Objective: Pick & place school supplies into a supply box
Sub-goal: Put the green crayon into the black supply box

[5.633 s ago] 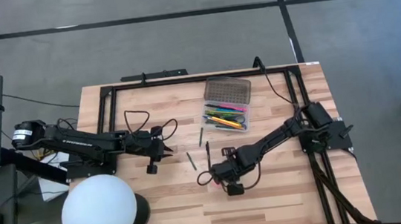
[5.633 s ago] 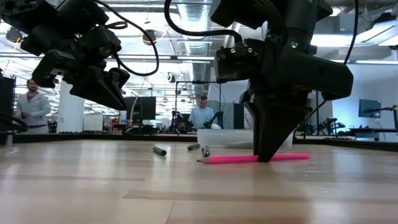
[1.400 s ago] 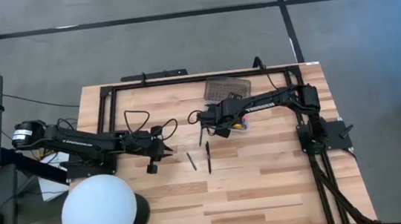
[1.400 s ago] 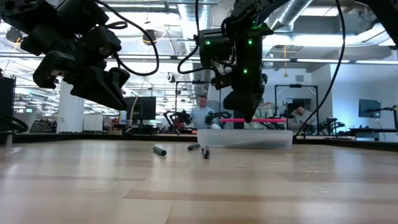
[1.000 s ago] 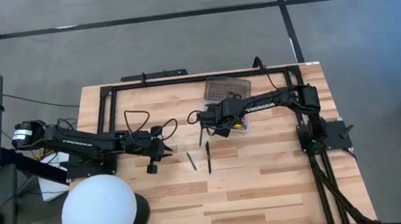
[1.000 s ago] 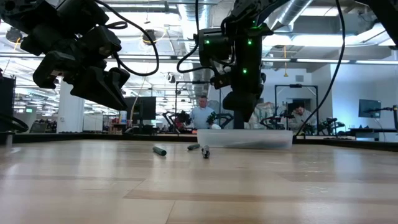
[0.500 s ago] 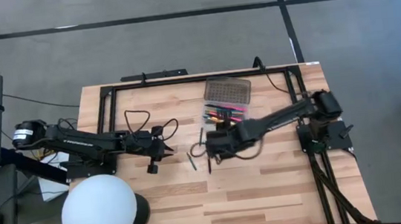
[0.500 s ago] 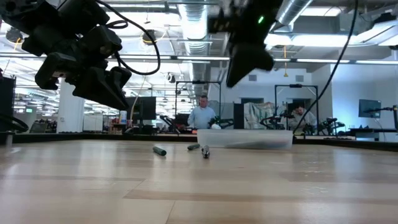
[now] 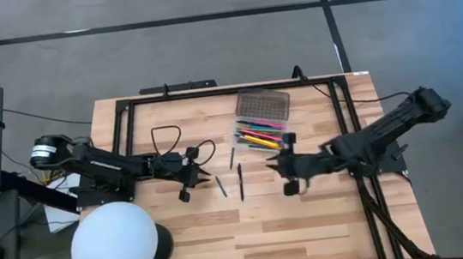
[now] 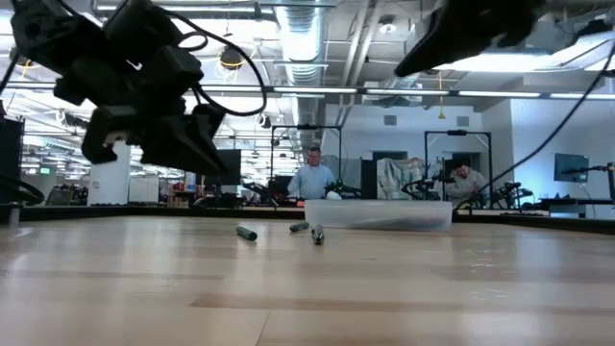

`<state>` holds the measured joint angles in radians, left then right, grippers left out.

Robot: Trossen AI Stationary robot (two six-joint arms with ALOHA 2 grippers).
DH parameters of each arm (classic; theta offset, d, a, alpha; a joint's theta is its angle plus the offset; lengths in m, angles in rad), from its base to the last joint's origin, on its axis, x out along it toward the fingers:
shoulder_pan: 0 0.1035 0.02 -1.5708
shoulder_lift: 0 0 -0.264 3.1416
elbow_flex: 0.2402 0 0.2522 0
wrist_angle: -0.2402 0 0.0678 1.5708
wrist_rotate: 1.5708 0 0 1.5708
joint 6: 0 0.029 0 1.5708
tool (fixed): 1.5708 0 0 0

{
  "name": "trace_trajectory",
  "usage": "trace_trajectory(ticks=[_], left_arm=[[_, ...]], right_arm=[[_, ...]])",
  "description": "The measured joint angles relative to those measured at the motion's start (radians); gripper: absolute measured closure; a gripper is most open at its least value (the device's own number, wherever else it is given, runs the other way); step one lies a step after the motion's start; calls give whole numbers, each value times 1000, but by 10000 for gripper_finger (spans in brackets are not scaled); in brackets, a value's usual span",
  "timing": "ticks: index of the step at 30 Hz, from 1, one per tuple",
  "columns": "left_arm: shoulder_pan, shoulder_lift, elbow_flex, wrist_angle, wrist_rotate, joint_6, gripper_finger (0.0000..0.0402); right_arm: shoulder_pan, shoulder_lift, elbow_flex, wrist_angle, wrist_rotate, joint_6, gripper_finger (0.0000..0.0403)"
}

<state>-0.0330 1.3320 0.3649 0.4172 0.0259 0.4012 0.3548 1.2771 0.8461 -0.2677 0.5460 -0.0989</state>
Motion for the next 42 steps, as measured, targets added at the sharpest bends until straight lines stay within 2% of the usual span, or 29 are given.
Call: trace_trajectory(ticks=[4,7,14,18,25,37,42], left_arm=[[0,110,19,115,18,56,334],[0,181,71,124,57,83,334],[0,333,210,88,138,89,334],[0,388,285,2,174,111,334],[1,406,339,-121,208,140,334],[25,406,339,-169,308,168,334],[54,406,339,-205,311,165,334]], right_arm=[[80,-102,-149,198,-9,-45,336],[138,-153,-227,292,-23,-59,336],[271,-163,-355,464,-23,-76,336],[320,-163,-367,511,20,-136,336],[368,-173,-367,551,29,-155,336],[377,-172,-367,553,29,-138,336],[377,-172,-367,553,29,-138,336]])
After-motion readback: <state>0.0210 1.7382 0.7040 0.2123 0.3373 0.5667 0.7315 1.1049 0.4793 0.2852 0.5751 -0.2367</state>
